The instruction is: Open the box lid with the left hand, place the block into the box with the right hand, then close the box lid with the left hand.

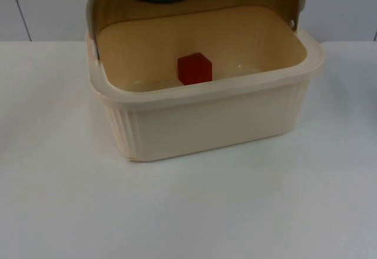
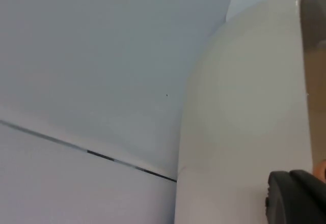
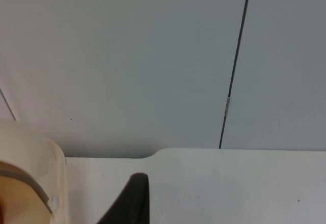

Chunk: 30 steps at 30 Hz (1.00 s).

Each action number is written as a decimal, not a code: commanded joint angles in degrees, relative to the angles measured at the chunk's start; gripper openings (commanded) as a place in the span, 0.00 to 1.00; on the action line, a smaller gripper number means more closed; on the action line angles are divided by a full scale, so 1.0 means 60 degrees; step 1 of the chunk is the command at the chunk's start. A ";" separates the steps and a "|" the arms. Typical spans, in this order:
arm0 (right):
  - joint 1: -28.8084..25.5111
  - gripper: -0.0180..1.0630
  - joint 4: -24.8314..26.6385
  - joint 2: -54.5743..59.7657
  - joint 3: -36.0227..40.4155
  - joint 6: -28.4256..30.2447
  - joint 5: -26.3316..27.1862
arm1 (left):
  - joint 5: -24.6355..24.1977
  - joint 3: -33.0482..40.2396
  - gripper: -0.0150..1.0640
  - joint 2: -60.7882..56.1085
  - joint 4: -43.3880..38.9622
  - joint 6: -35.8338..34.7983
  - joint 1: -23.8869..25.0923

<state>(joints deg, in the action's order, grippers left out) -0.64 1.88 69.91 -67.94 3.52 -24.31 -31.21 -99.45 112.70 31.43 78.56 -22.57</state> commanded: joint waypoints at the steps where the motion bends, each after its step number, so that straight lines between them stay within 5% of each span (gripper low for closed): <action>1: -0.0051 0.98 -0.0033 -0.0025 -0.0056 -0.0010 0.0002 | -0.0330 -0.0065 0.01 -0.0028 0.0221 0.0413 -0.0034; 30: -0.0051 0.98 -0.0033 -0.0025 -0.0056 -0.0010 0.0021 | -0.0172 -0.0030 0.01 0.0094 0.0102 0.0742 -0.0011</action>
<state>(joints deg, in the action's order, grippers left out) -0.64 1.88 69.91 -67.94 3.17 -24.31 -32.08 -99.45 113.32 32.28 83.56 -22.57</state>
